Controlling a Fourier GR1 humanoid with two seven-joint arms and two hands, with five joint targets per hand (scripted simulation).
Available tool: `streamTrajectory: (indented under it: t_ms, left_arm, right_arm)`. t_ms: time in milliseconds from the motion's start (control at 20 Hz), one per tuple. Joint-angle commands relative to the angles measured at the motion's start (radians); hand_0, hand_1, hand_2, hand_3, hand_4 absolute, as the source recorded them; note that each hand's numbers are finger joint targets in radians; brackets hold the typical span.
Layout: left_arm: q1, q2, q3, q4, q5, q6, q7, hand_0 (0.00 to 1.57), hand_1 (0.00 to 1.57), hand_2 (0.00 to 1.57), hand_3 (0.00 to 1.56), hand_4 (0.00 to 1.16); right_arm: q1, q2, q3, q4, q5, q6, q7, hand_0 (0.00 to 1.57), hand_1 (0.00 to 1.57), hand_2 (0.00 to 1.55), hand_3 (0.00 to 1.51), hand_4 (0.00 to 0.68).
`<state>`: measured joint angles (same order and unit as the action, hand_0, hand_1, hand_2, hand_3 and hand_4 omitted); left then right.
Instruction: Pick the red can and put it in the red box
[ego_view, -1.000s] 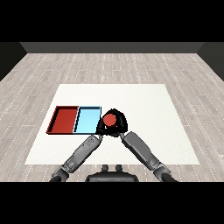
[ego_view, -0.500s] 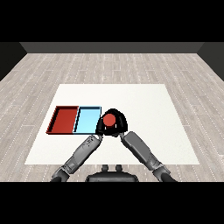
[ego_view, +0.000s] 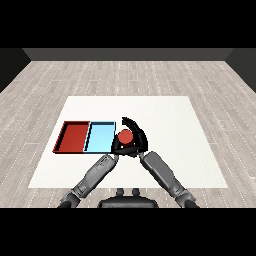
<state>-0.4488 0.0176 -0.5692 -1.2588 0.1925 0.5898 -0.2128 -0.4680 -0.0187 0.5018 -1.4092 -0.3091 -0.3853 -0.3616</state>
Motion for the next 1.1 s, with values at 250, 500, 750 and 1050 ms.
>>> streamTrajectory:
  t_ms: [250,500,750,1050]
  left_arm:
    - [0.056,-0.007,0.031,-0.025,-0.058,-0.035,0.018,1.57,1.57,1.57,1.48,1.15]
    - [0.076,-0.017,0.076,-0.001,-0.023,-0.065,-0.018,1.57,1.57,1.57,1.49,1.13]
    - [0.12,0.041,0.126,-0.053,-0.042,-0.095,-0.015,1.57,1.57,1.55,1.45,1.12]
    - [0.073,0.084,0.173,-0.132,-0.098,-0.087,0.086,1.57,1.57,1.57,1.47,1.14]
  right_arm:
    - [0.082,-0.056,-0.042,-0.161,0.102,-0.007,0.076,0.0,0.0,0.0,0.0,0.0]
    - [0.041,-0.108,-0.179,-0.232,0.062,0.046,0.103,0.0,0.0,0.0,0.0,0.0]
    - [0.062,-0.14,-0.234,-0.379,0.105,-0.007,0.18,0.0,0.0,0.0,0.0,0.0]
    - [0.134,-0.191,-0.397,-0.379,-0.002,0.076,0.176,0.0,0.0,0.0,0.0,0.0]
